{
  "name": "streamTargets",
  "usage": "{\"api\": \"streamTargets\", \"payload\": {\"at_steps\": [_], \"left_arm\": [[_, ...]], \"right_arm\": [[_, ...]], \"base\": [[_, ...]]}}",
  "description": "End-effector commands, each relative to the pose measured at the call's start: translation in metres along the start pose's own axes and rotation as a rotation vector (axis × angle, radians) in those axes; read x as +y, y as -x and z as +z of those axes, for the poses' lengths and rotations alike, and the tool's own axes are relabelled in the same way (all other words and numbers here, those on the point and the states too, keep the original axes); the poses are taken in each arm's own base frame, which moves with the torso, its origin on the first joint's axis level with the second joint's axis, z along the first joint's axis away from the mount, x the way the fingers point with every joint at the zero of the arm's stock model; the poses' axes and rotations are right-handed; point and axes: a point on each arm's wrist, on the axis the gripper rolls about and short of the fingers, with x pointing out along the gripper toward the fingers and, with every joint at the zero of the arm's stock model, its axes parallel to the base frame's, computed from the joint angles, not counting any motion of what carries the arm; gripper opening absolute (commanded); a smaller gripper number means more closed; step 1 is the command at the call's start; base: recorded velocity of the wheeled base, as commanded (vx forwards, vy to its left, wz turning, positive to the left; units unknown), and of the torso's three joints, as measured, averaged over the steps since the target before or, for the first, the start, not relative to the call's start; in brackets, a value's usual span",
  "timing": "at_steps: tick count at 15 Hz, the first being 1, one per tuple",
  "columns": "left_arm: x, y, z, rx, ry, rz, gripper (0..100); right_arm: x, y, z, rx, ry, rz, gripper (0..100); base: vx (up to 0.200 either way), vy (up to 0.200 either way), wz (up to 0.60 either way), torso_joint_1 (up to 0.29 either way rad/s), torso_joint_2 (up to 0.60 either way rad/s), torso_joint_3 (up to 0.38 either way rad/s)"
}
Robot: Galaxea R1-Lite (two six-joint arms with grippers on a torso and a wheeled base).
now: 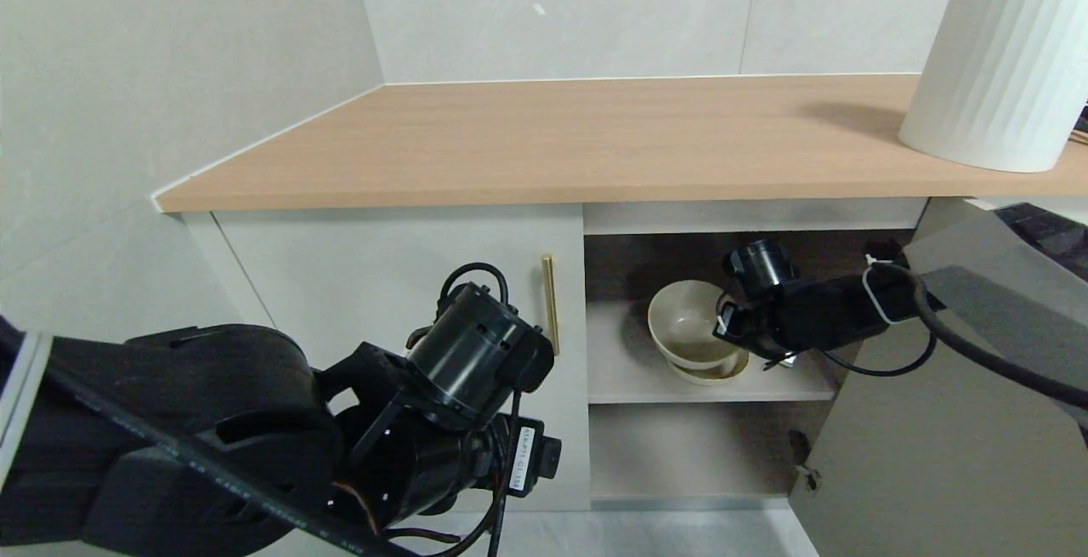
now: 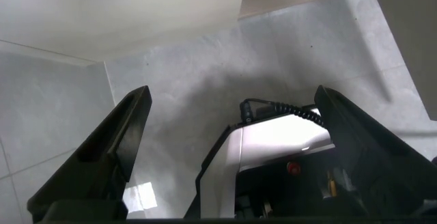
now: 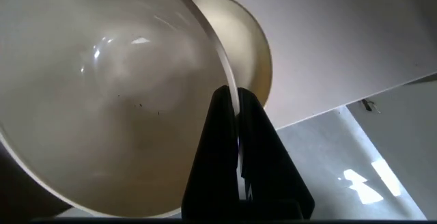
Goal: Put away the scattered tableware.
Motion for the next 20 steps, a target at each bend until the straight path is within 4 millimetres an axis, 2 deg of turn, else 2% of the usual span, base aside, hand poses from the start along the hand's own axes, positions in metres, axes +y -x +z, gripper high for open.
{"api": "streamTargets", "payload": {"at_steps": [1,13,14,20], "left_arm": [[0.0,0.0,0.0,0.0,0.0,0.0,100],[0.0,0.0,0.0,-0.001,0.002,0.001,100],[0.0,0.0,0.0,-0.001,0.002,0.001,100],[0.001,0.002,0.002,-0.009,0.008,-0.001,100]], "right_arm": [[-0.005,-0.01,0.0,0.002,-0.008,-0.018,0],[-0.008,-0.017,-0.002,0.003,-0.008,-0.039,0],[-0.007,-0.017,-0.003,0.005,-0.006,-0.038,100],[-0.007,-0.006,0.002,0.001,-0.005,-0.029,100]], "base": [[0.0,0.0,0.0,0.0,0.0,0.0],[0.0,0.0,0.0,0.0,0.0,0.0],[0.0,0.0,0.0,0.0,0.0,0.0],[0.0,0.0,0.0,0.0,0.0,0.0]]}}
